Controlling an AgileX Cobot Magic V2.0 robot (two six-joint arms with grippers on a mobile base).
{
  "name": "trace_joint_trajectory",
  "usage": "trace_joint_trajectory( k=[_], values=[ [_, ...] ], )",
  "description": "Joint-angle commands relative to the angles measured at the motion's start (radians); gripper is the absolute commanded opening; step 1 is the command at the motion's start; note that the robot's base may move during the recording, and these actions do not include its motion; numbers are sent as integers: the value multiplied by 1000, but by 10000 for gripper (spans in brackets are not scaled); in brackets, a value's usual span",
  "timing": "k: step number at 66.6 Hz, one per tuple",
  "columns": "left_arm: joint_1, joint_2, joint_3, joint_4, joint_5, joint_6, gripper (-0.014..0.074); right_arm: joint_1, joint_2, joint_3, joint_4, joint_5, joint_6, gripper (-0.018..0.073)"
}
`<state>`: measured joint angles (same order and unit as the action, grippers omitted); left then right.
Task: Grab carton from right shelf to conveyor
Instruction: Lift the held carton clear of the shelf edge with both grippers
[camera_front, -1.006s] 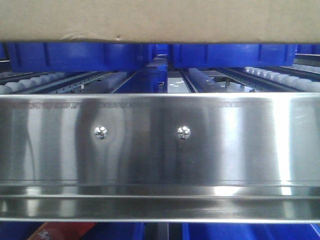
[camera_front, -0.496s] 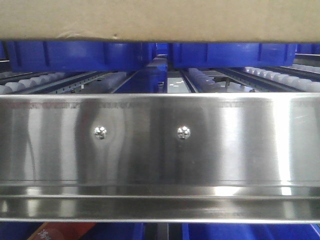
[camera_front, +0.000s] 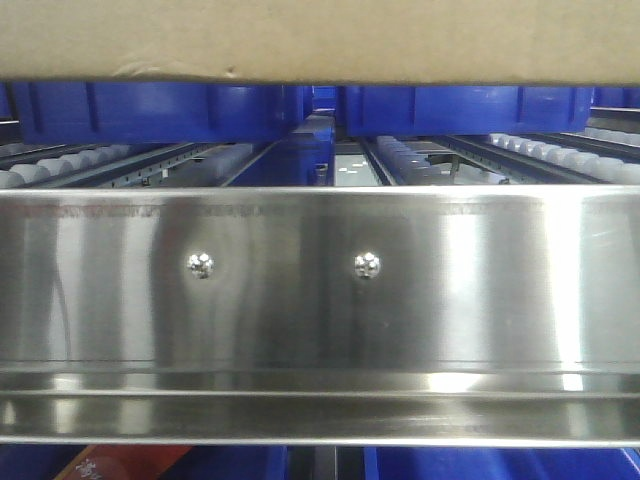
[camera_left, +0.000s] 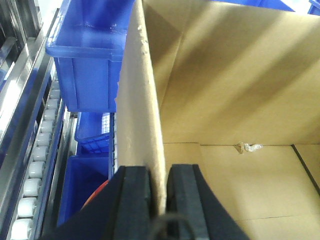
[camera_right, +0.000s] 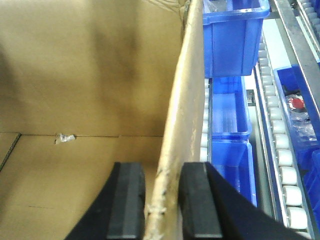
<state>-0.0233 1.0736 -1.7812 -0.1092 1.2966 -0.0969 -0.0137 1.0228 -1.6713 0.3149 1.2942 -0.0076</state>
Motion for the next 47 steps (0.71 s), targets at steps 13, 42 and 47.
trace_joint_trajectory(
  k=[13, 42, 47],
  values=[
    [1, -22, -17, -42, -76, 8, -16, -2, -9, -15, -19, -73, 8, -71],
    [1, -22, -17, -42, -76, 8, -16, -2, -9, -15, -19, -73, 8, -71],
    [1, -22, -17, -42, -76, 8, -16, -2, -9, -15, -19, -73, 8, -71]
  ],
)
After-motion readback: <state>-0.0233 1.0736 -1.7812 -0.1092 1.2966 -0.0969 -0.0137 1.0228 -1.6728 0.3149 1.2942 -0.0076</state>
